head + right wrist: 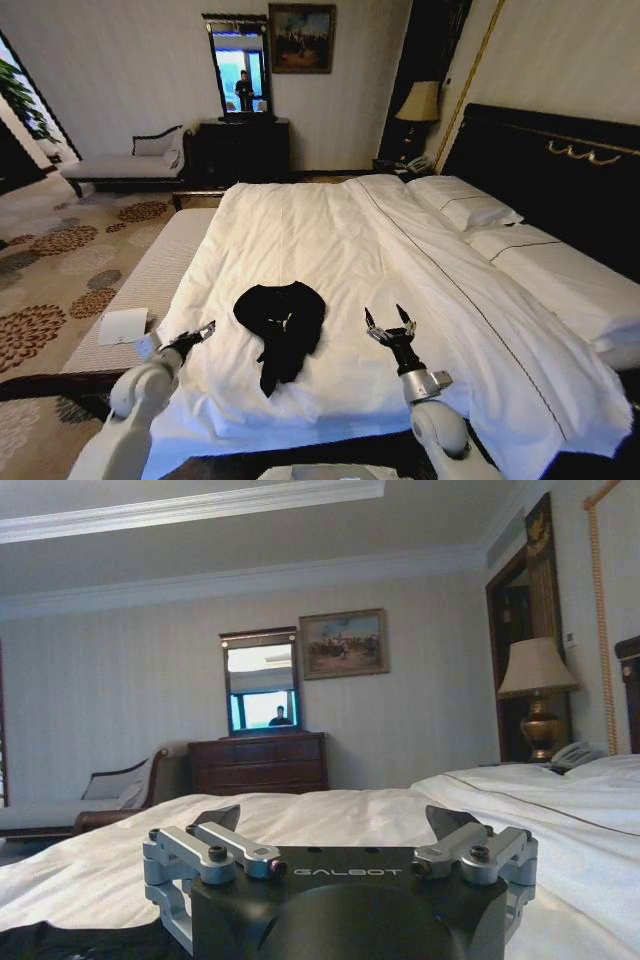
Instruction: Fold the clothes on the bed.
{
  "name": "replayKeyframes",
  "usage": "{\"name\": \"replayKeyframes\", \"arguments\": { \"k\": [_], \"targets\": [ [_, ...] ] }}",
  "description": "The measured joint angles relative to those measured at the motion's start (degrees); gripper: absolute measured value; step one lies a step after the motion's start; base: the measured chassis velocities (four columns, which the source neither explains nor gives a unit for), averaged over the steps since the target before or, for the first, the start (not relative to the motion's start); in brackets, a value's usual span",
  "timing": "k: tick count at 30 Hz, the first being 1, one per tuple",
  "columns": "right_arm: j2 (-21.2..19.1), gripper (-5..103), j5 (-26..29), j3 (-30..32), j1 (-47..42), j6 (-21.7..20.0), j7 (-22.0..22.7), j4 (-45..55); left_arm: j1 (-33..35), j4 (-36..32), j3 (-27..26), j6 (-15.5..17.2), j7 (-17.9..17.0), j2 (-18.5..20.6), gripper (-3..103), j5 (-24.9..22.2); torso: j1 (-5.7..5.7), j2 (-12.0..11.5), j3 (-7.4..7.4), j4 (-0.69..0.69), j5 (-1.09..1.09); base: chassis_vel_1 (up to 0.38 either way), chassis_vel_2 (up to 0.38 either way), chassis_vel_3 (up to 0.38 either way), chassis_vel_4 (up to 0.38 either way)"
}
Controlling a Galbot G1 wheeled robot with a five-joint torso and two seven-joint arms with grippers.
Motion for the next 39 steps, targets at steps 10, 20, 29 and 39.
{"name": "replayKeyframes", "arguments": {
  "k": [10,20,29,39],
  "targets": [
    [0.31,100,-0.40,0.31,-0.34,0.69,0.30,-0.93,-11.92,12.10,5.52,-1.88,0.89,-4.11,100,-0.88,0.00,0.00,-0.01,0.01,0.00,0.000,0.000,0.000,0.000],
    [0.45,100,-1.13,0.63,-1.43,1.04,0.30,-0.96,-17.49,19.39,5.91,-3.64,1.67,-8.01,102,-0.84,-0.01,0.00,-0.01,0.02,-0.01,0.000,0.000,0.000,0.000],
    [0.46,100,-1.32,0.37,-1.02,1.04,0.35,-1.57,-19.86,23.57,6.02,-5.05,2.42,-10.89,78,-0.15,0.00,0.00,-0.01,0.01,0.01,0.000,0.000,0.000,0.000],
    [0.87,100,-1.66,0.10,-0.33,1.06,0.76,-2.33,-20.64,24.95,5.76,-5.79,3.66,-10.22,41,0.34,-0.01,0.00,-0.01,0.01,0.00,0.000,0.000,0.000,0.000]
  ]
}}
